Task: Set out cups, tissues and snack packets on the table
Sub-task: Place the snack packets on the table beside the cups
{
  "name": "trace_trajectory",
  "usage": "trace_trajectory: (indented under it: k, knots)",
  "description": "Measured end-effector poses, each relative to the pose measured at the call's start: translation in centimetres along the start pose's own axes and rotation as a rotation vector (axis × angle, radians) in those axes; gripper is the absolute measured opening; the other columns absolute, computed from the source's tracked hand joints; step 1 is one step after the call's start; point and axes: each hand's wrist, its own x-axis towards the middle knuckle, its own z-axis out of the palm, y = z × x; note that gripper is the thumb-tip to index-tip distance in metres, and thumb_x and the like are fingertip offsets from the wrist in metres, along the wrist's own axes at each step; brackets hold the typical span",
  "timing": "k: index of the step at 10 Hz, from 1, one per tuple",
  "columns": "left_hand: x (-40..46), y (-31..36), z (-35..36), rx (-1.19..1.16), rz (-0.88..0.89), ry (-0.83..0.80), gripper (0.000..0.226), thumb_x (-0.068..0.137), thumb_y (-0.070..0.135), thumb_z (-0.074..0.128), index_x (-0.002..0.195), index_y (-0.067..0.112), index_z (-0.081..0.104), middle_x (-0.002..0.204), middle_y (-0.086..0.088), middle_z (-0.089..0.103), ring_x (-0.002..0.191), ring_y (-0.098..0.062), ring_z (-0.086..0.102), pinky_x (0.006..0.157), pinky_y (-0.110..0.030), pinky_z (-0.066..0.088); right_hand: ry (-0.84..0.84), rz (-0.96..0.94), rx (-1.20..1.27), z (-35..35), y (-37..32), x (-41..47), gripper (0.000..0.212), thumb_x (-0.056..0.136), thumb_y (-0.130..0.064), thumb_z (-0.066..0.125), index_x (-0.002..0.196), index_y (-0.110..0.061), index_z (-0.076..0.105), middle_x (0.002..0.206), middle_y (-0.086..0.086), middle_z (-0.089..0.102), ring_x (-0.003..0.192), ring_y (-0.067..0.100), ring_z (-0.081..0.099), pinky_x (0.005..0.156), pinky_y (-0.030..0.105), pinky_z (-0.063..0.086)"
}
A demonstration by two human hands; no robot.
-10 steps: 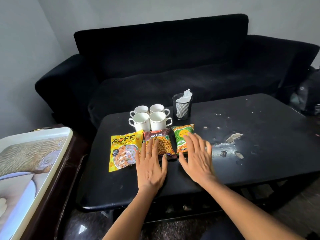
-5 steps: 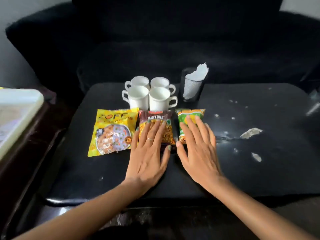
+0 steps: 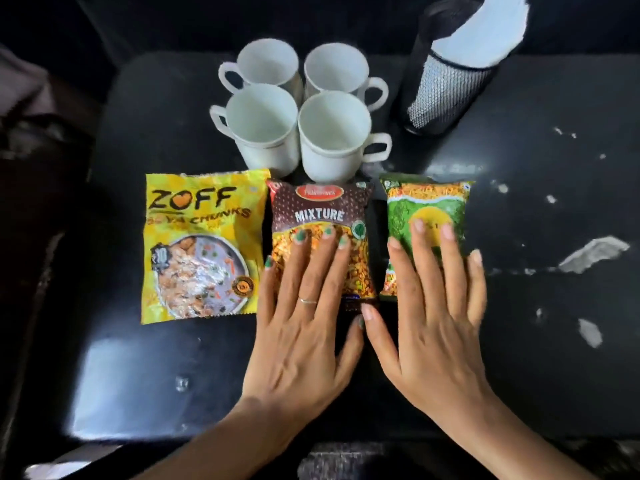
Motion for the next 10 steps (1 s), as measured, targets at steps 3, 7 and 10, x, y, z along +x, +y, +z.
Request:
trace_trajectory:
  k: [3,7,10]
  knots:
    - [0.7,0.2,-0.8,-0.002,-0.059,-0.106,0.074,0.087,0.041,0.045,0.151,0.021,0.013,0.158,0.006,0.012,0.148,-0.016,0.003,0.117,-0.037,0.003,-0.108,0.058,-0.012,-0.2,0.0,0.5,0.064,0.095,-0.046,0.034,0.146,-0.008,0.024,0.155,0.013,0.016,0.147,0.030,0.008,0.118,0.050,0.004]
    - [0.7,0.3,-0.7,-0.005,-0.061,-0.119,0.070,0.086,0.038,0.045,0.149,0.022,0.018,0.158,0.006,0.016,0.146,-0.022,0.013,0.118,-0.039,0.004,-0.148,0.058,0.026,0.1,0.2,0.7,0.065,0.095,-0.045,0.036,0.148,-0.010,0.021,0.153,0.013,0.021,0.146,0.030,0.008,0.118,0.049,0.002]
    - [1.6,2.5,-5.5,0.079,-0.179,-0.378,0.069,0.088,0.033,0.044,0.151,0.018,0.018,0.158,0.000,0.022,0.146,-0.023,0.017,0.115,-0.045,0.005,-0.371,0.095,-0.040,-4.1,-0.8,1.6,0.065,0.095,-0.038,0.040,0.149,-0.009,0.018,0.158,0.012,0.014,0.146,0.031,0.009,0.116,0.052,0.005]
